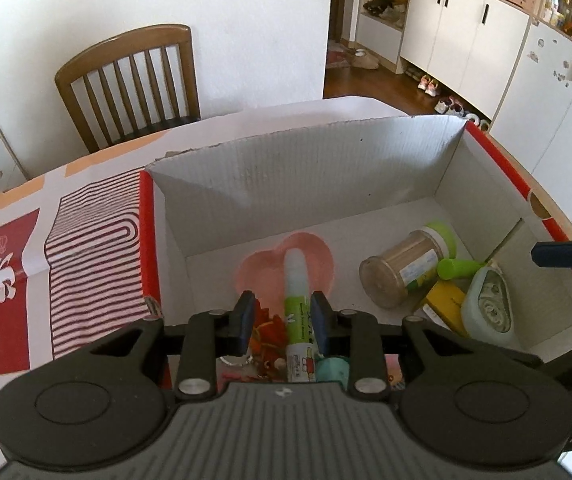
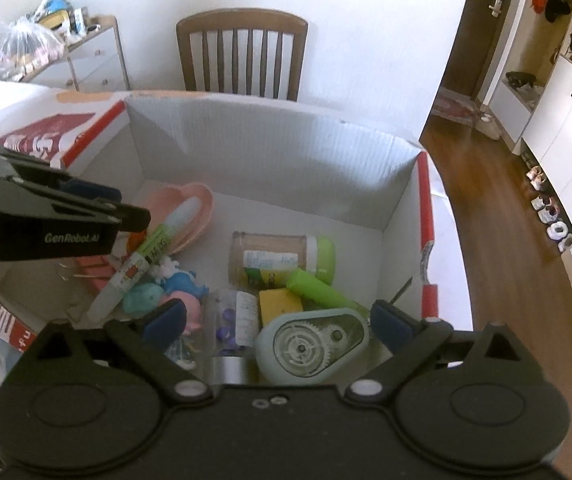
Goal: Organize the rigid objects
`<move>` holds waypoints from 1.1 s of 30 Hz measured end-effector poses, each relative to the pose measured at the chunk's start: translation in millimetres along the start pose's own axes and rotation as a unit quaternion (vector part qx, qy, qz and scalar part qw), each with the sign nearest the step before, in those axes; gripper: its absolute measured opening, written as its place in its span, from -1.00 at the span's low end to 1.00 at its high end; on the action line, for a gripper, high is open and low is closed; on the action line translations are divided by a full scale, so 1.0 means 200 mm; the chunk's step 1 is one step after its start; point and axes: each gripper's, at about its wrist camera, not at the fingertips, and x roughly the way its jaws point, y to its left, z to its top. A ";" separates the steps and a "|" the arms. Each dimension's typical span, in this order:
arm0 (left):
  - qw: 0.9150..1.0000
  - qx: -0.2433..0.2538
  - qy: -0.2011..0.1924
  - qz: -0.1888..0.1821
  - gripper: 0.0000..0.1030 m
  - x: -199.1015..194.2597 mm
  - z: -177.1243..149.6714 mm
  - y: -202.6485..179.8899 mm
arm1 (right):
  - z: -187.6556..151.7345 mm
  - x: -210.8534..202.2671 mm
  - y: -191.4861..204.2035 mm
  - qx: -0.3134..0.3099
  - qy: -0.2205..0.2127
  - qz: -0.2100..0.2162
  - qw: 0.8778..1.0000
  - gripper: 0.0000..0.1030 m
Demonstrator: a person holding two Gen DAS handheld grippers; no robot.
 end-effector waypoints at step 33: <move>0.992 -0.022 -0.119 -0.021 0.56 -0.57 -0.19 -0.05 | -0.10 -0.55 -0.06 0.051 -0.161 0.053 0.984 1.00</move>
